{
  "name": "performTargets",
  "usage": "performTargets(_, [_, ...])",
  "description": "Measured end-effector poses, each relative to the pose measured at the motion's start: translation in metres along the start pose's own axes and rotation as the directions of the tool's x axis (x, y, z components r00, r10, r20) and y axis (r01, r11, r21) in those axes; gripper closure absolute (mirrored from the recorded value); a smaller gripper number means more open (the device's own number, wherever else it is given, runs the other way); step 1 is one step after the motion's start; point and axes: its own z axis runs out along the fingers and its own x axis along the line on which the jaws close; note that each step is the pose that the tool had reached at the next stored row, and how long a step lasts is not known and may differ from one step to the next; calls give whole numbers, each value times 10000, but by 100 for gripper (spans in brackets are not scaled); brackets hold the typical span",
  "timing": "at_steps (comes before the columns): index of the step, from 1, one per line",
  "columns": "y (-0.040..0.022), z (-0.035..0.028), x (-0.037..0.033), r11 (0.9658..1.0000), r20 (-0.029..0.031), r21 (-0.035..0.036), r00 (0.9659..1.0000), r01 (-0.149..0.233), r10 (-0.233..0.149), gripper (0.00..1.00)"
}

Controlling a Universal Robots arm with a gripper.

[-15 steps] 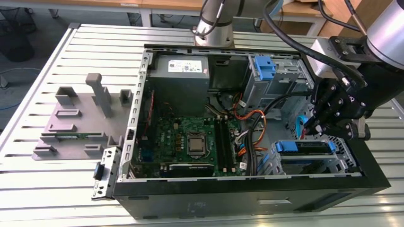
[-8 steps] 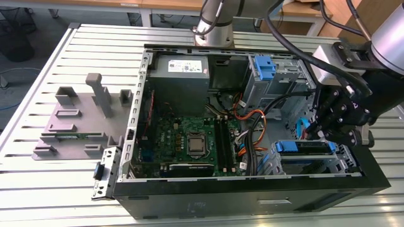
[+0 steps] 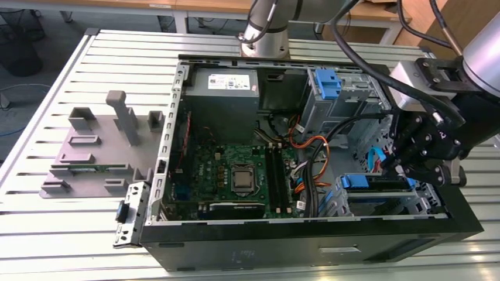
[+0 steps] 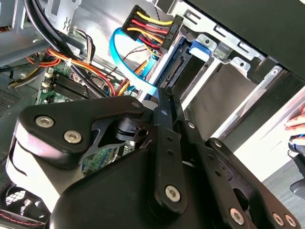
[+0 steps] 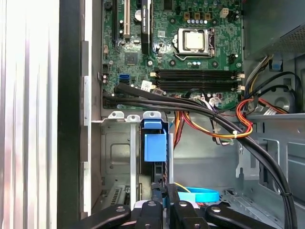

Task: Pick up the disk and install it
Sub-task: 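Insert the first disk wire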

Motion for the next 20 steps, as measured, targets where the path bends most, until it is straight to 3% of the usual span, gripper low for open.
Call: performTargets(20, [-15, 56, 10, 10000, -2, 0, 10000, 7, -7, 84])
